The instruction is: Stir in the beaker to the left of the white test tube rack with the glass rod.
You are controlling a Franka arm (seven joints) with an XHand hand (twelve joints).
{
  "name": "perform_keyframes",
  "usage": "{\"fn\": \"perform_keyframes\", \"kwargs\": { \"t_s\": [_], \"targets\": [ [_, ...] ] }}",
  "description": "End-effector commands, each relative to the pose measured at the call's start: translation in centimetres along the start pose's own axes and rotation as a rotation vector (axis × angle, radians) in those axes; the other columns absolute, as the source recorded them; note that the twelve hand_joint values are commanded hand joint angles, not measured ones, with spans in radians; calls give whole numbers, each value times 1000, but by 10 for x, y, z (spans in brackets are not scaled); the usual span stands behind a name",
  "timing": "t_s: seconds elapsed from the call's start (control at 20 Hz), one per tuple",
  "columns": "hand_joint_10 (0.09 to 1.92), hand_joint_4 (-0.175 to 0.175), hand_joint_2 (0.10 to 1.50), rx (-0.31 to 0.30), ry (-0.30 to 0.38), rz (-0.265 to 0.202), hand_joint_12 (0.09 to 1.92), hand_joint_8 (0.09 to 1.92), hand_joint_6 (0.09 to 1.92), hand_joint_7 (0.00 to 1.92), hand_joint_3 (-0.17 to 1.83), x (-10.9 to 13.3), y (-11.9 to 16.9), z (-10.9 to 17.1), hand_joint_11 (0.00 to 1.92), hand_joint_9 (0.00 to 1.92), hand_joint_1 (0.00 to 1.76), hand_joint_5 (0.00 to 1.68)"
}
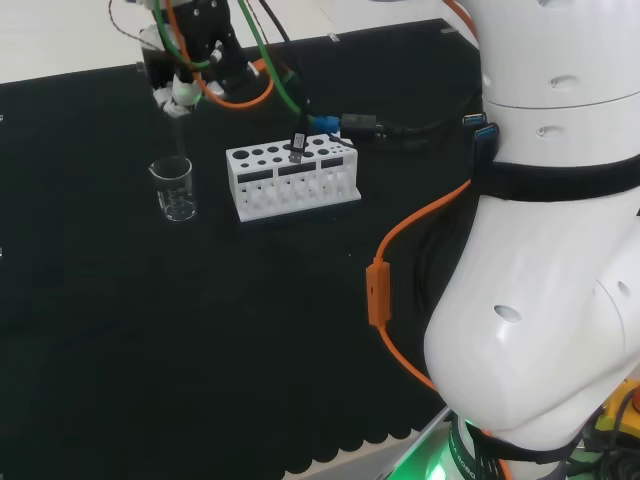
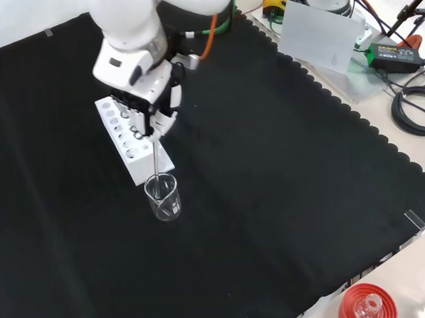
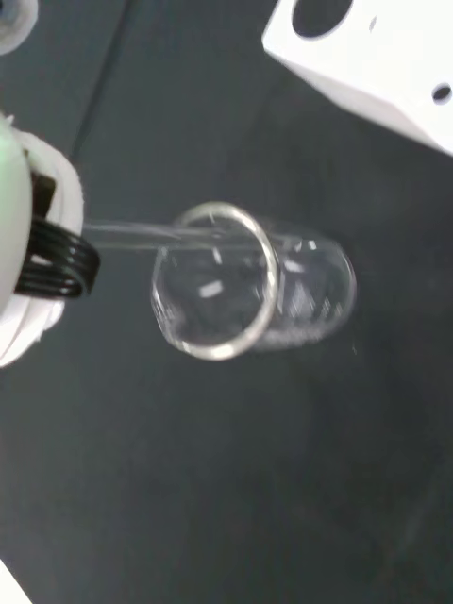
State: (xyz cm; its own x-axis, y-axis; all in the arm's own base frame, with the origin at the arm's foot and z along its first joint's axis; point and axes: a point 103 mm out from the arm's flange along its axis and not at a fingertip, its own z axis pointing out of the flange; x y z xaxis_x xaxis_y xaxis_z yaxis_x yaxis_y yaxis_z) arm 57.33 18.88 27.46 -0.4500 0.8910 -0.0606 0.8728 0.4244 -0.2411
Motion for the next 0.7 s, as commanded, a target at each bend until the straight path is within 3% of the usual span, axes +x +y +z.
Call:
{"fn": "perform_keyframes", "kwargs": {
  "t_s": [0.05, 0.7],
  "targets": [
    [219, -175, 748, 6, -2, -35, 691, 760, 566, 1334, 517, 35, -1, 3, 1585, 1855, 1321, 1157],
    [221, -175, 745, 28, -13, -28, 692, 760, 567, 1335, 522, 43, 10, 4, 1584, 1854, 1322, 1158]
  ]
}}
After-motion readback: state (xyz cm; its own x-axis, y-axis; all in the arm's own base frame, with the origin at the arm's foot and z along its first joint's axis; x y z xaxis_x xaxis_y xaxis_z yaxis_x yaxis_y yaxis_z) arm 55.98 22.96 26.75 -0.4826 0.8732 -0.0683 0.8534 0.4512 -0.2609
